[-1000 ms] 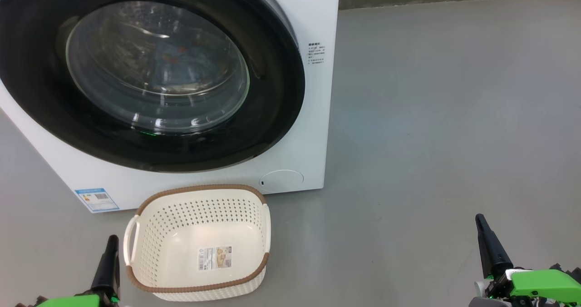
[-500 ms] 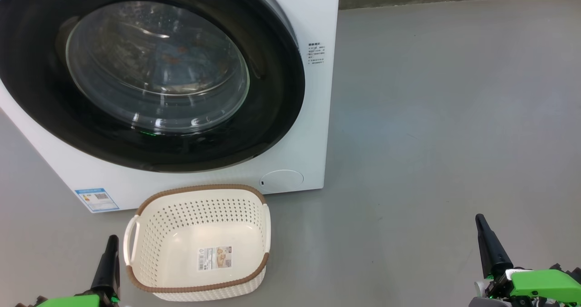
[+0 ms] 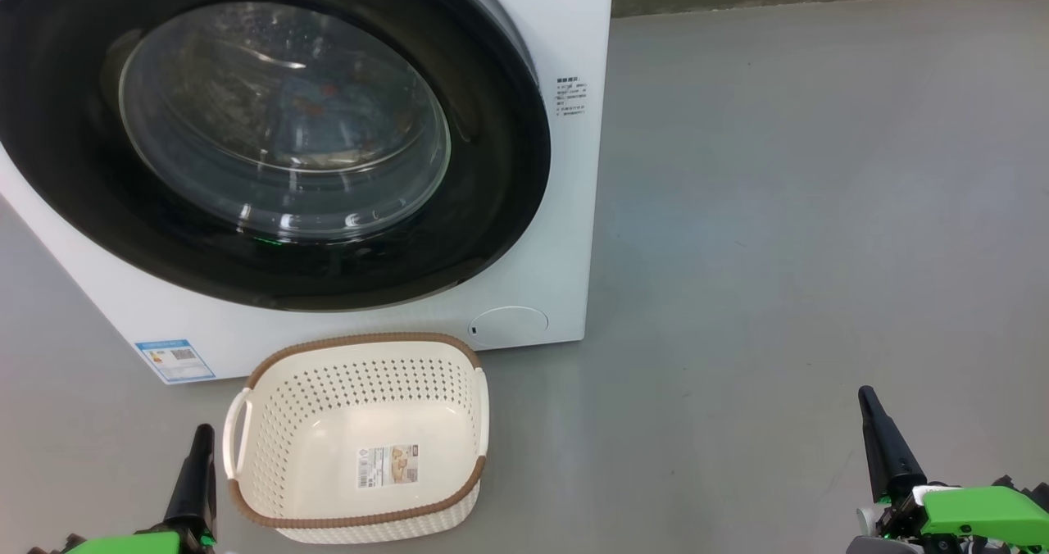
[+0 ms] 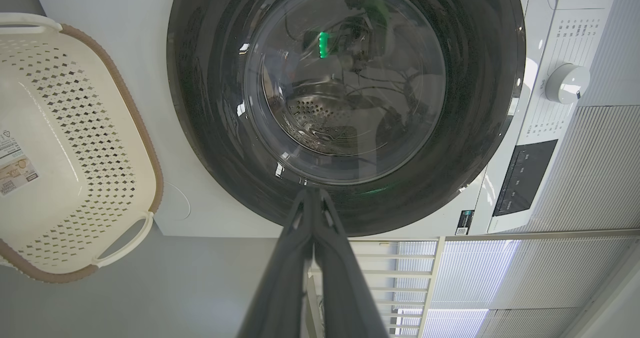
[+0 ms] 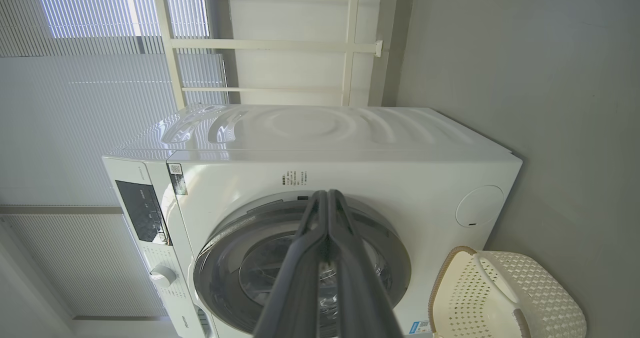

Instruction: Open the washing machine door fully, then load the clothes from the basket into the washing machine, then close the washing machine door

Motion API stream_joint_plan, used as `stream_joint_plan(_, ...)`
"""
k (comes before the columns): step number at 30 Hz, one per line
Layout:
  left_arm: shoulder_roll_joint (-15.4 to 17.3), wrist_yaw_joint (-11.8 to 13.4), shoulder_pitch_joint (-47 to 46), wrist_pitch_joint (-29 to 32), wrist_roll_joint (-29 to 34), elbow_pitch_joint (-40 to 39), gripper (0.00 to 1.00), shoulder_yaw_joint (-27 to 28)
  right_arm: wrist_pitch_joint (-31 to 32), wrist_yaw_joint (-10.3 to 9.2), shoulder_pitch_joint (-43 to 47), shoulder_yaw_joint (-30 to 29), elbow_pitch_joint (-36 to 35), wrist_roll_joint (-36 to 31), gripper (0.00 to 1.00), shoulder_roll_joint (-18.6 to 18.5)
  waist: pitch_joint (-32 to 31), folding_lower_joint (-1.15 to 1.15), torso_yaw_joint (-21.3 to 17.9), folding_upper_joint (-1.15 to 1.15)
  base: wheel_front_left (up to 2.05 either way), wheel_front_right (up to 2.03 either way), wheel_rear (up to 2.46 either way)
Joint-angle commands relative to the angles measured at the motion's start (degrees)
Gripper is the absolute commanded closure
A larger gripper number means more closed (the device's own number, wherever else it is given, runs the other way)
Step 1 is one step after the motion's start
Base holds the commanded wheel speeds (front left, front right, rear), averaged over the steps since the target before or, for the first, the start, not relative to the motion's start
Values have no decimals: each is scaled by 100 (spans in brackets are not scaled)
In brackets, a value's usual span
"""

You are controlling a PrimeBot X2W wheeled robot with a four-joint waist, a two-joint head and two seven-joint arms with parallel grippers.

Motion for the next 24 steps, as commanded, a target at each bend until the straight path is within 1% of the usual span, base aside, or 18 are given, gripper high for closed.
stream_joint_plan(1, 114, -59, -220, 17, -20, -108, 100, 187, 43, -8, -226, 138, -142, 25, 100, -34, 0, 0, 0, 0, 0, 0, 0)
stream_joint_plan(24, 114, -59, -220, 17, -20, -108, 100, 187, 43, -8, -226, 139, -142, 25, 100, -34, 0, 0, 0, 0, 0, 0, 0)
